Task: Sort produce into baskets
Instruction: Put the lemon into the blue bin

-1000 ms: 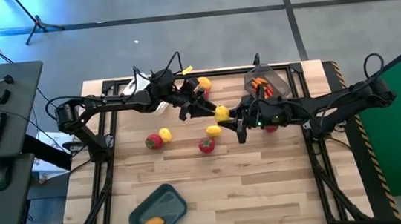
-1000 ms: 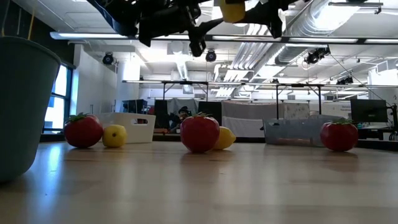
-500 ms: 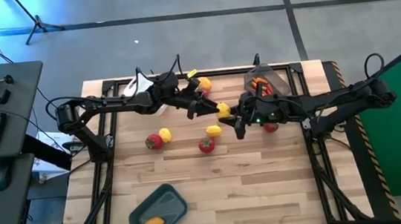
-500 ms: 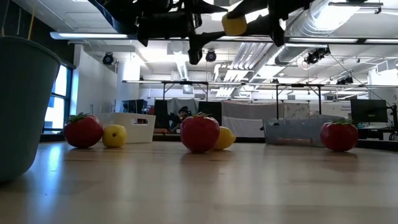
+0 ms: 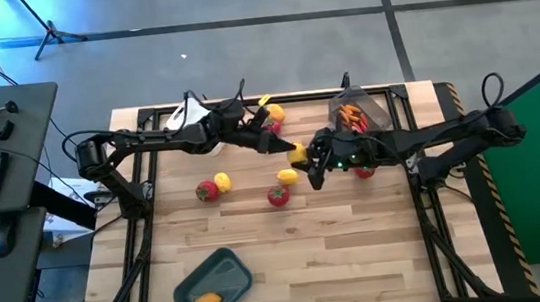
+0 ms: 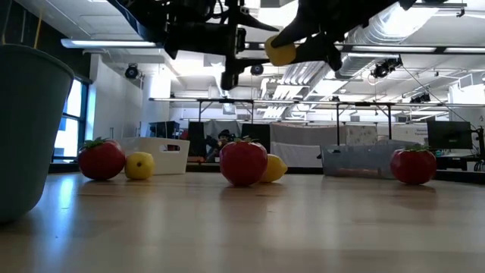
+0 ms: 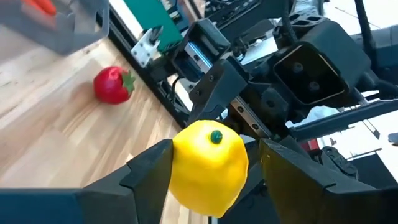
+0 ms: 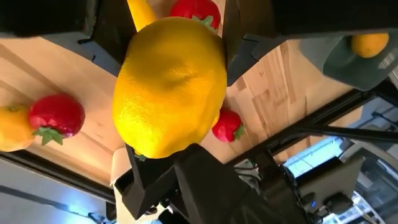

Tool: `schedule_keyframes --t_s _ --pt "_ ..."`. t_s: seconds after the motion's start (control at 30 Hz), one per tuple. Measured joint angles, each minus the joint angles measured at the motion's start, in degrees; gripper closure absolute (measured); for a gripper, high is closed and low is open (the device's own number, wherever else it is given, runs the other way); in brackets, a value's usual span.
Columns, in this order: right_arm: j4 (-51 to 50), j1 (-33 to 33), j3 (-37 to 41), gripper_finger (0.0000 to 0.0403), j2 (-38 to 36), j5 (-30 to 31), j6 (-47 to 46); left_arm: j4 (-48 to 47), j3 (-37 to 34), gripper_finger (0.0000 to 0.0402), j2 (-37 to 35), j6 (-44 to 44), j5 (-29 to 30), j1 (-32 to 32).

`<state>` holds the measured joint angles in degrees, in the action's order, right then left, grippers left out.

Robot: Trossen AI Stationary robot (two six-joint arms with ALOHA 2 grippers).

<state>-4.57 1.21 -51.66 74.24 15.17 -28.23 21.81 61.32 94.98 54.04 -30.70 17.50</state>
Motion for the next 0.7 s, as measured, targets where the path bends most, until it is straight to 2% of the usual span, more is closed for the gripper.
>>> schedule_keyframes --t_s 0.23,0.7 --pt "0.0 -0.5 0.0 0.0242 0.1 -0.4 0.5 -0.6 0.1 0.0139 0.0 0.6 -0.1 0.3" --pt "0.5 -0.5 0.0 0.0242 0.1 -0.1 4.7 -0.9 0.1 0.0144 0.3 2.3 -0.4 0.9"
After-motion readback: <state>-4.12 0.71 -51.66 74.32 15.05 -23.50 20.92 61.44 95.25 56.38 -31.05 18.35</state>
